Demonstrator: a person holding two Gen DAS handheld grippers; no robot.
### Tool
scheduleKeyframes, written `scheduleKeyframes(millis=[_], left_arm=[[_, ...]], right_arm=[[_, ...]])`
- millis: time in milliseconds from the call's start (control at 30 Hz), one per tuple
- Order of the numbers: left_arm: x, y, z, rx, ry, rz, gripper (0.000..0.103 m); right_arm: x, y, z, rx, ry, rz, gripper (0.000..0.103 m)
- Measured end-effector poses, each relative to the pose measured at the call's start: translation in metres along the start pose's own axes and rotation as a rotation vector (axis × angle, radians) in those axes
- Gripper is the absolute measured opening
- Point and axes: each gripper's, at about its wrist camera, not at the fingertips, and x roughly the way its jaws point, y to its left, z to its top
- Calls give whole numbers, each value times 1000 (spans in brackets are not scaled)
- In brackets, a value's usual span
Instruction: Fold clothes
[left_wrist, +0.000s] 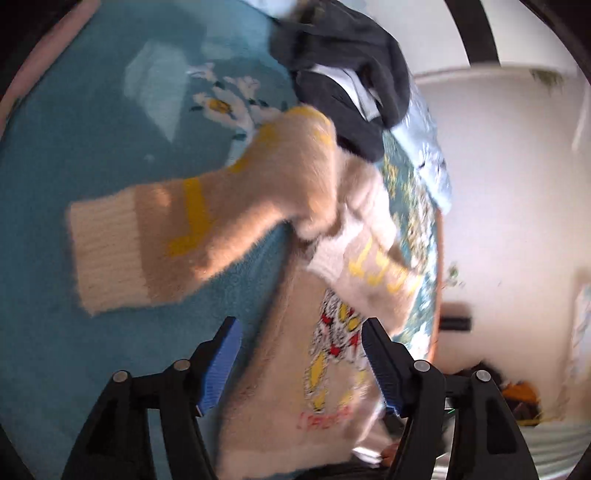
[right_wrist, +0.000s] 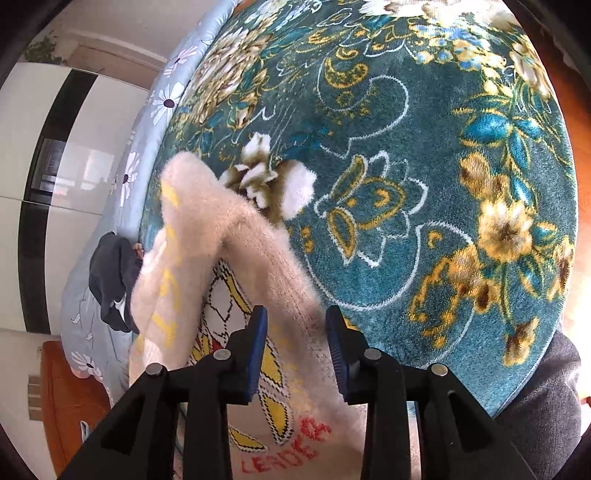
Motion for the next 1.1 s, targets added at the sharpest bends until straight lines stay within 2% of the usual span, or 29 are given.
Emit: scheduleKeyframes(millis=[33, 133, 233, 400, 467, 533, 667, 700, 733, 767, 800, 833, 900, 967, 1067, 1100], left_arm=[[-7, 12, 6, -92, -13, -56, 74], [-17, 40, 21, -294, -78, -98, 76], [-18, 66, 28, -421, -73, -156, 76], [-8, 104, 18, -584, -86, -3, 76], [-11, 115, 15, -593, -111, 61, 76], [-13, 117, 19, -587, -116, 72, 76], [-18, 110, 38, -563, -203, 121, 75], [-18, 109, 43, -558, -214, 129, 72], [-16, 107, 46, -545, -203, 171, 67], [-13, 106, 49, -532, -193, 214, 48], [-10, 104, 52, -519, -183, 264, 19], [-10, 104, 53, -507, -183, 288, 16], [-11, 94, 61, -440, -201, 316, 15], [-17, 73, 70, -311, -229, 365, 14], [-30, 29, 85, -162, -266, 347, 13], [-35, 8, 88, -84, -286, 346, 13]], right_arm=[[0, 2, -1, -2, -4, 5, 38], [1, 7, -3, -15, 3, -9, 39], [7, 15, -3, -35, 10, -26, 39], [11, 13, 0, -23, 7, -20, 40], [10, 11, 0, -13, 2, -14, 40], [11, 11, 0, -9, 3, -18, 40], [17, 13, -1, -16, 23, -46, 41], [18, 13, -1, -18, 24, -48, 41], [18, 14, -1, -20, 25, -49, 42], [19, 14, -1, -21, 25, -50, 42], [19, 14, 0, -17, 25, -49, 43], [20, 13, 0, -13, 25, -48, 43], [21, 13, 0, -7, 26, -47, 43], [22, 13, 0, -9, 32, -49, 44], [24, 15, 0, -18, 38, -47, 44], [25, 15, 1, -20, 39, -45, 47]])
